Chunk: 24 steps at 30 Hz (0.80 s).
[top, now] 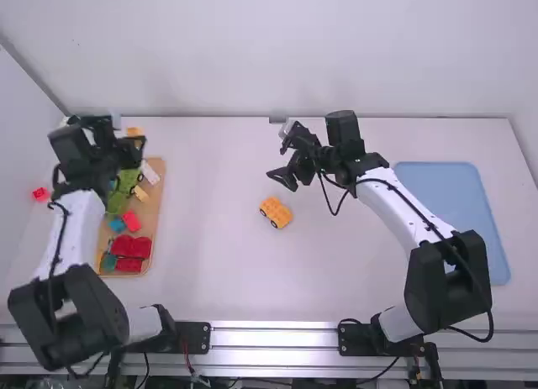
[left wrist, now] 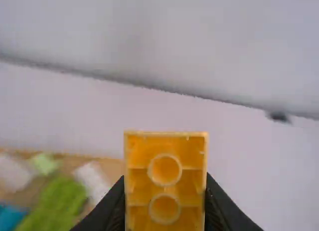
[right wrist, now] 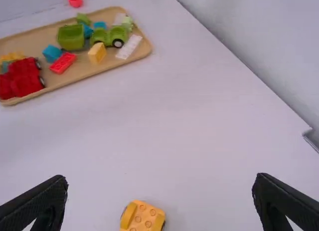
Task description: Assemble lego blocks to make yellow taxi
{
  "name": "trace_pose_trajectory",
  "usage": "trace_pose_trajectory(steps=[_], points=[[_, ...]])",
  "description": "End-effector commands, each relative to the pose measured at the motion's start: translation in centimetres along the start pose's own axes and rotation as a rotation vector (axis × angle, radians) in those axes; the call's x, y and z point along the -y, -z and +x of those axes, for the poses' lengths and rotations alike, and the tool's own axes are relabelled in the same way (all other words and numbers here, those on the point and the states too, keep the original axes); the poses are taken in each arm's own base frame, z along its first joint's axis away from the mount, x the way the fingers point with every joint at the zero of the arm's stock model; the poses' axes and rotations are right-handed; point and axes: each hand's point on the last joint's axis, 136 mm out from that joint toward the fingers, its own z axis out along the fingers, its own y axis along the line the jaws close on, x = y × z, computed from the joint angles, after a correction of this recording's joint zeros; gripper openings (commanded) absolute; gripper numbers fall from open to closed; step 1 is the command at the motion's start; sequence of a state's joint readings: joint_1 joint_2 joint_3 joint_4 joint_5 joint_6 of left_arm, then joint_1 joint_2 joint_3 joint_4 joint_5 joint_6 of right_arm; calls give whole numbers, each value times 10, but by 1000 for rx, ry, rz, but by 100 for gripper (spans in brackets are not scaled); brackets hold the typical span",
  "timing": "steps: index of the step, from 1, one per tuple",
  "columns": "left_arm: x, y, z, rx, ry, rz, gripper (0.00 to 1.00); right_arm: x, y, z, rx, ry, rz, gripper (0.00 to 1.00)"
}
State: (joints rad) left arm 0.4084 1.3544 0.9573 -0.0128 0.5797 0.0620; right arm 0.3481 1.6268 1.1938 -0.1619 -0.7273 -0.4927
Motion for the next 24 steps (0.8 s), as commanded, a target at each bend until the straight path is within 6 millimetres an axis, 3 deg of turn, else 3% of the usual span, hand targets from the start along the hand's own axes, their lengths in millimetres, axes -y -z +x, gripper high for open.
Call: trace_pose_trajectory(steps=[1,2,3,4,6,8,10,17,24], points=[[84,10,30,24,-188,349,14,-18,5,-20,91,64,-126,99],[106,14,37,42,-238,423,13,-24,6,-22,111,83,-159,99],[139,22,49,69,-308,551,13,-33,8,-24,140,101,-211,99],[143,23,50,73,-314,565,13,-34,9,-24,145,102,-219,99],[181,33,65,101,-372,732,7,-43,13,-26,190,97,-290,99],[195,36,71,108,-389,793,3,-48,16,-28,219,100,-335,99],[225,46,82,135,-433,944,3,-59,23,-27,275,93,-432,99],[266,50,92,179,-491,1141,2,-73,29,-27,359,75,-573,98],[276,36,87,183,-425,1162,2,-80,36,-31,409,106,-619,86]])
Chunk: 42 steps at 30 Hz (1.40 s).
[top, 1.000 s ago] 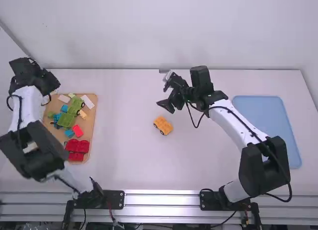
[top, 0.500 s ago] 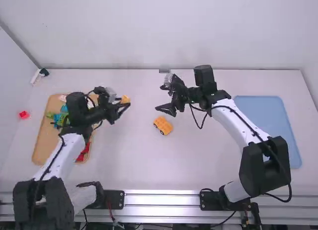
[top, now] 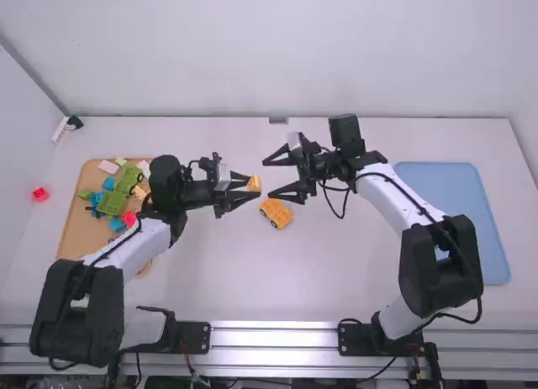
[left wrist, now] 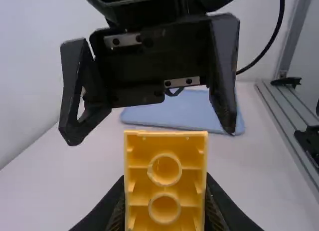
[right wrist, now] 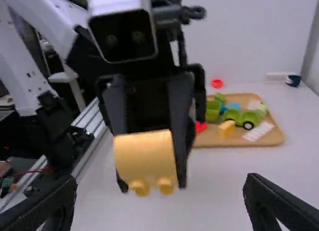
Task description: Assemble lego blocks to make yellow taxi
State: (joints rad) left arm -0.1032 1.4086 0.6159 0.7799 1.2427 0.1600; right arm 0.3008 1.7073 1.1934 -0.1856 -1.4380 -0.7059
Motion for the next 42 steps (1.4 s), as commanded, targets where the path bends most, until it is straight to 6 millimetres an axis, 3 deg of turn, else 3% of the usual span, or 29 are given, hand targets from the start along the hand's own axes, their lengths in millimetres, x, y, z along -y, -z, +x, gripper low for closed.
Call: trace_pose_trajectory(steps=[1,8,14,18,24,33,40,42], points=[[3,-4,4,10,104,33,2,-7,0,-6,42,16,-50,86],[-6,-9,5,47,134,35,2,-5,-8,-8,28,55,-48,78],[-7,-9,1,66,121,36,2,15,-21,-6,-37,3,44,75],[-7,-9,1,66,120,37,2,14,-25,-5,-43,3,43,70],[-7,-9,1,66,119,36,2,13,-26,-6,-39,6,36,54],[-7,-9,1,65,120,39,2,13,-26,-6,-38,11,36,49],[-7,-9,0,68,113,39,2,13,-26,-7,-32,26,31,36],[-7,-9,-2,72,108,39,6,13,-26,-7,-32,27,31,36]])
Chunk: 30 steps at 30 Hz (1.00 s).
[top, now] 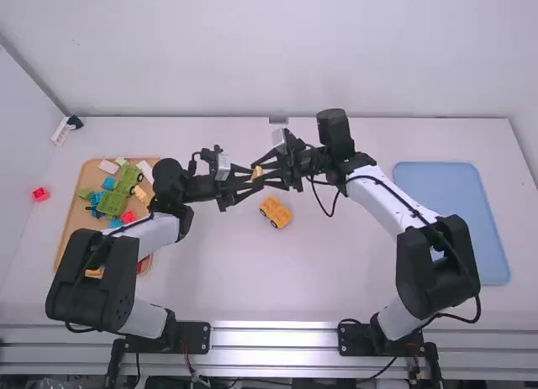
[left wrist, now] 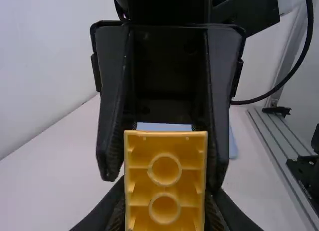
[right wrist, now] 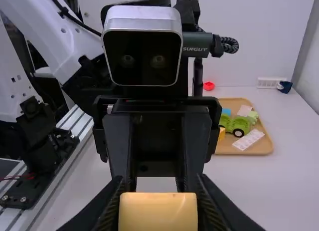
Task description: Assemble lego blocks to make yellow taxi
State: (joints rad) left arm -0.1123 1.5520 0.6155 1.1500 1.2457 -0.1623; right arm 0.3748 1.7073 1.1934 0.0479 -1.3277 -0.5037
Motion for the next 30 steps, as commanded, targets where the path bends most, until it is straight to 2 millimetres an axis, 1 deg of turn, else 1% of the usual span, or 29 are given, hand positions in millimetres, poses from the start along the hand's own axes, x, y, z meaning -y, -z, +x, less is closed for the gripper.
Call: trace_pose_trajectory(steps=[1,2,4,5,6,7,8,9,10,13,14,15,17,18,19,20,21,22,24,25,26,27,29,30], points=[[6,-1,1,0,-4,28,8,-1,0,3,3,-8,-9,36],[6,-1,0,2,-10,28,11,-1,0,3,3,-9,-9,35],[6,-1,-2,8,-14,26,14,-1,0,3,3,-8,-8,34],[7,-1,-5,15,-14,28,22,0,0,3,4,-4,-8,33],[7,-1,-7,19,-13,28,31,0,0,2,5,-1,-8,32],[8,-1,-9,25,-15,30,58,0,0,2,6,6,-6,30],[8,-1,-10,27,-16,31,61,1,0,1,7,5,-6,29],[9,-1,-12,31,-27,34,74,1,0,0,10,13,-5,27],[9,-1,-12,33,-34,34,80,3,1,-2,12,27,-1,27],[10,-1,-13,35,-41,35,82,10,6,-3,11,41,30,26],[10,-1,-13,35,-41,35,88,16,9,-3,5,26,60,26],[9,-1,-13,34,-37,34,99,26,12,-3,-7,4,113,25],[8,-1,-11,29,-20,29,99,45,18,2,-38,-31,221,25],[7,0,-8,23,-17,28,99,58,24,6,-66,-57,308,25],[4,1,-4,13,-8,17,99,75,36,15,-115,-106,437,25],[2,3,-2,8,-2,10,99,80,40,20,-137,-125,482,25],[-1,5,1,1,12,-2,99,87,49,27,-179,-157,559,25],[-13,8,7,-8,67,-64,99,92,62,39,-248,-203,658,25],[-26,12,14,-19,117,-136,99,91,78,52,-329,-256,754,25],[-35,15,20,-33,129,-184,99,88,93,65,-409,-307,832,25],[-38,16,24,-42,132,-205,99,85,101,73,-458,-335,873,25],[-46,20,30,-57,138,-249,99,77,119,89,-554,-411,956,25],[-51,21,35,-71,150,-285,99,64,142,110,-673,-527,1055,24],[-54,21,39,-82,152,-308,99,54,153,122,-738,-603,1103,24]])
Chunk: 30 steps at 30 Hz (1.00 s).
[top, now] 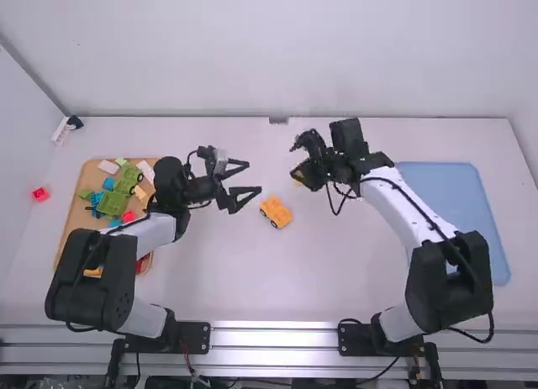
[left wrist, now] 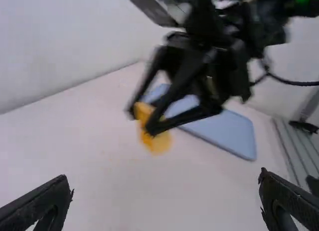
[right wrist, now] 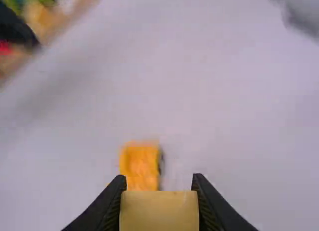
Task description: Assemble lego blocks to make yellow taxi
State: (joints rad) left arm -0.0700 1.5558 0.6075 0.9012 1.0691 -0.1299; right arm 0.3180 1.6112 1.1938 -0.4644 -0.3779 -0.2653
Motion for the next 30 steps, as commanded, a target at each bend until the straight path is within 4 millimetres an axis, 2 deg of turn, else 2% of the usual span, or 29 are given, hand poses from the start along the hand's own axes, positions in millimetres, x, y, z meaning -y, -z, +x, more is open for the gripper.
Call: trace_pose_trajectory(steps=[1,3,5,6,7,9,13,15,16,20,22,27,29,30], points=[[-16,1,0,-1,-54,-94,99,47,20,16,-107,-102,314,25],[-17,0,2,-7,-62,-101,99,51,18,22,-136,-125,331,25],[-21,1,2,-5,-57,-123,99,44,15,44,-225,-201,311,22],[-22,1,2,-4,-58,-126,99,43,14,48,-242,-204,308,21],[-24,1,1,-4,-58,-136,99,39,11,62,-304,-215,303,20],[-33,1,1,-19,-39,-176,99,41,0,91,-421,-305,325,20],[-44,0,0,-57,-25,-219,99,38,-25,119,-517,-418,288,19],[-47,-1,-1,-70,-7,-227,99,36,-32,124,-534,-471,277,20],[-48,-2,-1,-83,4,-228,99,34,-39,128,-540,-520,271,25],[-49,-1,3,-113,-20,-228,99,35,-53,131,-530,-630,267,31],[-53,0,5,-119,-4,-254,99,33,-60,132,-524,-688,263,31],[-65,5,14,-148,28,-332,99,22,-74,130,-500,-982,277,9],[-69,7,17,-157,34,-358,99,18,-73,133,-505,-1135,307,10],[-69,7,17,-160,33,-358,99,16,-72,134,-510,-1167,311,19]])
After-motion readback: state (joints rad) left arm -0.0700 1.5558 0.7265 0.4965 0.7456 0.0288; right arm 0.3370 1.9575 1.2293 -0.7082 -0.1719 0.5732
